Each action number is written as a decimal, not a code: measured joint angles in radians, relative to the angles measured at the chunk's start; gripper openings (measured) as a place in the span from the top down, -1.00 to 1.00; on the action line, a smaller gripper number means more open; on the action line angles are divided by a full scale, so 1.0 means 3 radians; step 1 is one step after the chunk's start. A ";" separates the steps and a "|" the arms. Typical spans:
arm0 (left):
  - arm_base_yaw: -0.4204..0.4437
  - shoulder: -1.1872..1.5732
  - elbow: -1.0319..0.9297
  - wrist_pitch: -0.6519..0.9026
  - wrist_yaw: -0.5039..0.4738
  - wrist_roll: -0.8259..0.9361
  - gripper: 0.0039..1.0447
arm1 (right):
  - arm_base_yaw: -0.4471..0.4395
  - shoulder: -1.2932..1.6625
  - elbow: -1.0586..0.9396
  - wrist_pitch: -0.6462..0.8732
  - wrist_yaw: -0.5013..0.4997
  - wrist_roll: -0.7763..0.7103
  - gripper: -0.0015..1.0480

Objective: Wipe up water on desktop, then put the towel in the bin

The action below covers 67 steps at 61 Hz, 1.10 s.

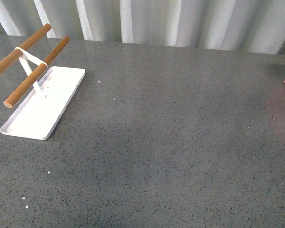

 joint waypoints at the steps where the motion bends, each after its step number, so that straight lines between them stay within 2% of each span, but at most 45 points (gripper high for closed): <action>1: 0.0000 0.0000 0.0000 0.0000 0.0000 0.0000 -0.88 | 0.0008 0.0032 0.0034 -0.0009 0.0005 0.0003 0.90; 19: 0.0000 0.0000 0.0000 0.0000 0.0000 0.0000 -0.88 | 0.0142 0.0403 0.0403 -0.0120 0.0141 0.0092 0.90; 26: 0.0000 0.0000 0.0000 0.0000 0.0000 0.0000 -0.88 | 0.0154 0.0645 0.0403 -0.0161 0.0392 0.0128 0.89; 33: 0.0000 0.0000 0.0000 0.0000 -0.0001 0.0000 -0.88 | 0.0134 0.0853 0.0322 -0.0263 0.0570 0.0109 0.56; 50: 0.0000 0.0000 0.0000 0.0000 0.0000 0.0000 -0.88 | 0.0078 0.0889 0.0212 -0.0467 0.0559 -0.0254 -0.22; 55: 0.0000 0.0000 0.0000 0.0000 -0.0001 0.0000 -0.88 | 0.0065 0.0880 0.0284 -0.0559 0.0654 -0.0402 -0.59; 60: 0.0000 0.0000 0.0000 0.0000 0.0000 0.0000 -0.88 | 0.0045 0.0880 0.0459 -0.0699 0.0680 -0.0270 -0.88; 67: 0.0000 0.0000 0.0000 0.0000 0.0000 0.0000 -0.88 | 0.0018 0.0875 0.0642 -0.0809 0.0729 -0.0069 -0.85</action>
